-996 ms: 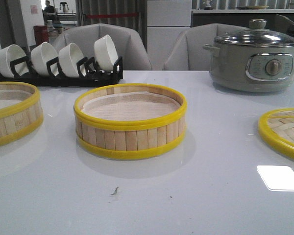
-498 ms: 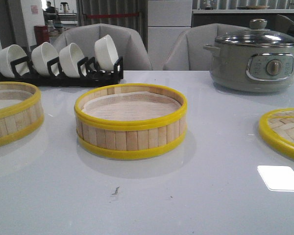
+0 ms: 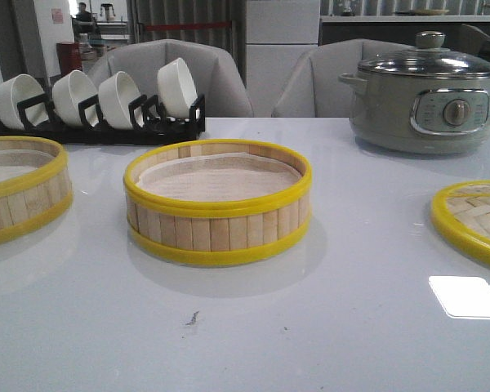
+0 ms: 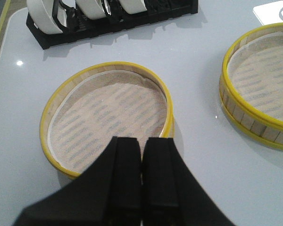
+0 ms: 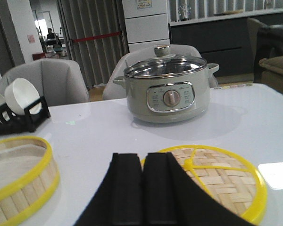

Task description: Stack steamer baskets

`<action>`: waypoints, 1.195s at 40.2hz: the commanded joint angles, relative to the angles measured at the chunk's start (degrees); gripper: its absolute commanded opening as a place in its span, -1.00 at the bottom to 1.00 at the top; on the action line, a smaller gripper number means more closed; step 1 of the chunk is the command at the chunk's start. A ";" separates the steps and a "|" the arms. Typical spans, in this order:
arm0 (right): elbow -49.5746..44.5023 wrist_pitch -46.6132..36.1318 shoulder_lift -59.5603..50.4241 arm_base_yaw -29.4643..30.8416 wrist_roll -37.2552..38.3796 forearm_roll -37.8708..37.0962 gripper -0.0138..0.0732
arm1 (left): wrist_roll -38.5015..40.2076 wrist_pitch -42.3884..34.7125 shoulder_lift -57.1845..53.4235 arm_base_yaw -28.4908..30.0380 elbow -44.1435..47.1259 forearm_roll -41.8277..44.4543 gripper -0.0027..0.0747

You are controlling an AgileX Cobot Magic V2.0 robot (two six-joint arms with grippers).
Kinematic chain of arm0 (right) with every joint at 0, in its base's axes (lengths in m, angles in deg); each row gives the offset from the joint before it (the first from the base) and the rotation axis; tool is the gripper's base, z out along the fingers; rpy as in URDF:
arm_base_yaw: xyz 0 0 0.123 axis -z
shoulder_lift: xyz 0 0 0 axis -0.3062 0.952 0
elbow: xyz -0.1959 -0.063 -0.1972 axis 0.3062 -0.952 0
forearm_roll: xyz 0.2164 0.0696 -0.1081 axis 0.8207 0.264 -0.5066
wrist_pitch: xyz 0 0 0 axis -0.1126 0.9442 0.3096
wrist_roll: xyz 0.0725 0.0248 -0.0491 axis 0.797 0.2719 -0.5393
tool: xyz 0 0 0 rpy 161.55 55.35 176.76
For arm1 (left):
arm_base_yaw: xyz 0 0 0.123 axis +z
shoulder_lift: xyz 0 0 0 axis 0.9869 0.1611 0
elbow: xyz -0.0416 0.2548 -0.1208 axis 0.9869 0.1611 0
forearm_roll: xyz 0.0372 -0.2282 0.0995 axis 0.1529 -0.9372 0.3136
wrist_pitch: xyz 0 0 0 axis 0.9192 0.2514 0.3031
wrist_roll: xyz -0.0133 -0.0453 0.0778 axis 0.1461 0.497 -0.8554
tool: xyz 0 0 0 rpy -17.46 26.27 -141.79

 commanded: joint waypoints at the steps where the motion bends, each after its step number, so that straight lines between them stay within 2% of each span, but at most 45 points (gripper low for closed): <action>1: 6.96 -0.47 0.37 -0.67 4.88 0.16 -0.55 | 0.16 -3.88 -0.74 0.11 -2.11 -1.11 -0.69; 5: 16.27 8.17 5.03 -1.35 1.68 -3.76 -0.55 | 0.16 -3.88 -0.74 0.11 -2.11 -3.10 -0.69; 11: 33.35 23.18 20.48 -1.98 -3.18 -10.50 -0.55 | 0.16 -3.88 -0.74 0.11 -2.11 -6.01 -0.69; 18: 42.44 23.76 33.15 -4.14 -3.07 -10.55 -0.55 | 0.16 -3.44 -0.74 0.11 -2.11 -6.24 -0.69; 27: 43.86 20.67 41.77 -4.14 -3.07 -10.15 -0.55 | 0.16 -3.11 -0.74 0.11 -2.11 -6.24 -0.69; 40: 43.86 16.55 42.22 -4.14 -3.07 -10.15 -0.55 | 0.16 -2.55 -0.74 0.11 -2.11 -6.59 -0.69; 48: 43.86 20.78 42.29 -4.92 -3.07 -9.81 -0.55 | 0.16 -0.68 -0.74 0.11 -2.11 -6.61 -0.69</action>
